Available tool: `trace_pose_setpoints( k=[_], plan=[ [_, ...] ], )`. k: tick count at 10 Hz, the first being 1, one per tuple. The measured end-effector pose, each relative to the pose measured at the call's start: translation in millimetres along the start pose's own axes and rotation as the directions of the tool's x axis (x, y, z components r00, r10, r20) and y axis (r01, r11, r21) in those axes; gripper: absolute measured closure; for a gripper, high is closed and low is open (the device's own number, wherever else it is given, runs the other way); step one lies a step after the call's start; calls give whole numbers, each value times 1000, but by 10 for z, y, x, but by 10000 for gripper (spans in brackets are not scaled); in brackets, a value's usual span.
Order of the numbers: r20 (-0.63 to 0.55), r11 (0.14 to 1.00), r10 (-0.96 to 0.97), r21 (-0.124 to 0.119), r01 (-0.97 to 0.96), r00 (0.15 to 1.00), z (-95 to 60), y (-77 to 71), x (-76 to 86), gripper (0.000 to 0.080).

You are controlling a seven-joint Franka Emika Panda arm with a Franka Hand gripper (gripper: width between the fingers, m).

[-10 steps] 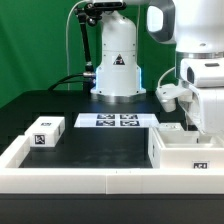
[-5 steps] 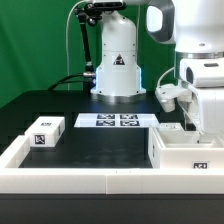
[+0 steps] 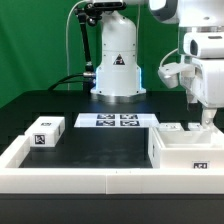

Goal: Assemble cabinet

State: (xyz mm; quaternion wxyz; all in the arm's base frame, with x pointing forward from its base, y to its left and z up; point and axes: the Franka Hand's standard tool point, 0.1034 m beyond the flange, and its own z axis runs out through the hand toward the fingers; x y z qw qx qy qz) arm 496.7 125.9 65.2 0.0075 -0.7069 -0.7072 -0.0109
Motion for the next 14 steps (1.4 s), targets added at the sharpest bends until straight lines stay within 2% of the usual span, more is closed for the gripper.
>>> trace_pose_setpoints(
  k=[3,4,9,10,11,12,14],
  plan=[
    [1,999,54,6,-54,999,-39,-245,158,2],
    [3,997,74,17,-74,997,3,-342,230,2],
    [4,996,82,20,-82,997,21,-333,184,2],
    [-5,996,82,21,-82,997,83,-450,217,2],
    [-23,998,70,11,-69,997,159,-606,284,2],
    [-26,998,64,20,-63,998,221,-724,288,2],
    [-32,997,65,34,-64,997,328,-769,307,2]
  ],
)
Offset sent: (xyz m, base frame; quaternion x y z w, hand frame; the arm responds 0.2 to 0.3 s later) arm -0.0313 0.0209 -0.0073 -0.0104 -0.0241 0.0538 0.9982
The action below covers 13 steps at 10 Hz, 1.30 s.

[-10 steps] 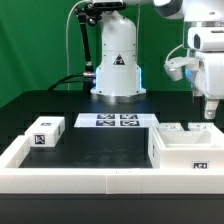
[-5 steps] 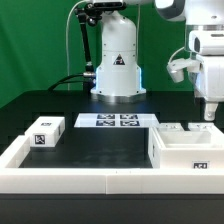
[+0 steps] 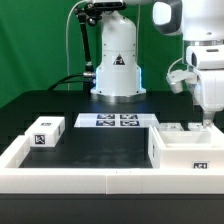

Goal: Assemble cabinet

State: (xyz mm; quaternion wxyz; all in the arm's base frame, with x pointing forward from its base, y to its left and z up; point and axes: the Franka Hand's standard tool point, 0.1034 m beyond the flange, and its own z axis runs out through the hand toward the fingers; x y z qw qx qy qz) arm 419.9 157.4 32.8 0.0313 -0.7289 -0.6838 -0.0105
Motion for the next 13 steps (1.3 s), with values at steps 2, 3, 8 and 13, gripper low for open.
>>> trace_pose_setpoints(
  k=[2,3,8,13],
  plan=[
    [-14,1000,-5,16,5,1000,171,-75,56,2],
    [-17,1000,-3,20,4,1000,213,-61,74,2],
    [-26,1000,5,11,-5,1000,227,-31,97,259],
    [-29,1000,12,5,-12,1000,221,-7,70,731]
  ],
)
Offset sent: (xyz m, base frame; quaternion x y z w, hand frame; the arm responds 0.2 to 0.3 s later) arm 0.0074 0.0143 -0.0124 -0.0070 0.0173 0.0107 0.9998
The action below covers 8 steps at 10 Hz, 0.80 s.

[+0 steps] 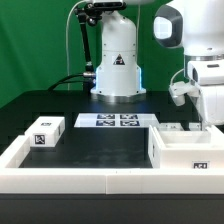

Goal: Assemble cabinet

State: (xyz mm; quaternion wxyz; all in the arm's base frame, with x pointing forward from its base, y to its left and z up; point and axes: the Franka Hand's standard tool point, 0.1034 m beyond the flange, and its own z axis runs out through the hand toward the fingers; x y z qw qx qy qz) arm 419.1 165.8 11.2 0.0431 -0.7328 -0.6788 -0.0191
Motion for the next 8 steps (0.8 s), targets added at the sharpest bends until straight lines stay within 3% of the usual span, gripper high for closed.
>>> trace_pose_setpoints(
  k=[5,8],
  plan=[
    [4,1000,4,-5,-4,1000,-50,7,-34,731],
    [44,1000,2,-17,-2,999,-397,55,-82,729]
  ],
)
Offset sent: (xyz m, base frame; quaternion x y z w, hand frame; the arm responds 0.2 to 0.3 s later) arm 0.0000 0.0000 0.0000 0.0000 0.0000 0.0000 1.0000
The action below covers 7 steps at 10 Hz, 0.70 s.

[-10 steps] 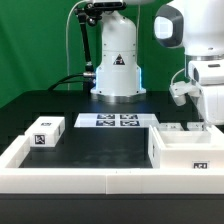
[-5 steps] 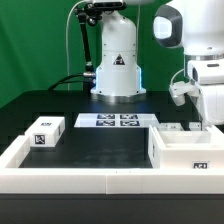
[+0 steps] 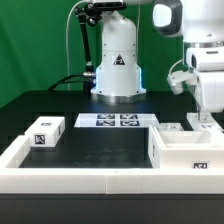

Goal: Assemble cabinet

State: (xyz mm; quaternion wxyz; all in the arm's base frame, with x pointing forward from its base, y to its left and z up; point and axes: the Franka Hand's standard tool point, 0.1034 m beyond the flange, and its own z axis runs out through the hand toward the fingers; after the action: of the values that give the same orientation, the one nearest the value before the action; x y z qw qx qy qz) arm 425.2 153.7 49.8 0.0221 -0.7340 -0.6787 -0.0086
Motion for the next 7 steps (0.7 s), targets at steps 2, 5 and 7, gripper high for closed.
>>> trace_pose_setpoints(
  k=[2,5,7],
  plan=[
    [11,1000,2,-14,-1,1000,-131,92,-166,729],
    [11,1000,11,-9,-10,1000,-111,139,-333,729],
    [11,1000,12,-9,-12,1000,-107,141,-339,729]
  ],
)
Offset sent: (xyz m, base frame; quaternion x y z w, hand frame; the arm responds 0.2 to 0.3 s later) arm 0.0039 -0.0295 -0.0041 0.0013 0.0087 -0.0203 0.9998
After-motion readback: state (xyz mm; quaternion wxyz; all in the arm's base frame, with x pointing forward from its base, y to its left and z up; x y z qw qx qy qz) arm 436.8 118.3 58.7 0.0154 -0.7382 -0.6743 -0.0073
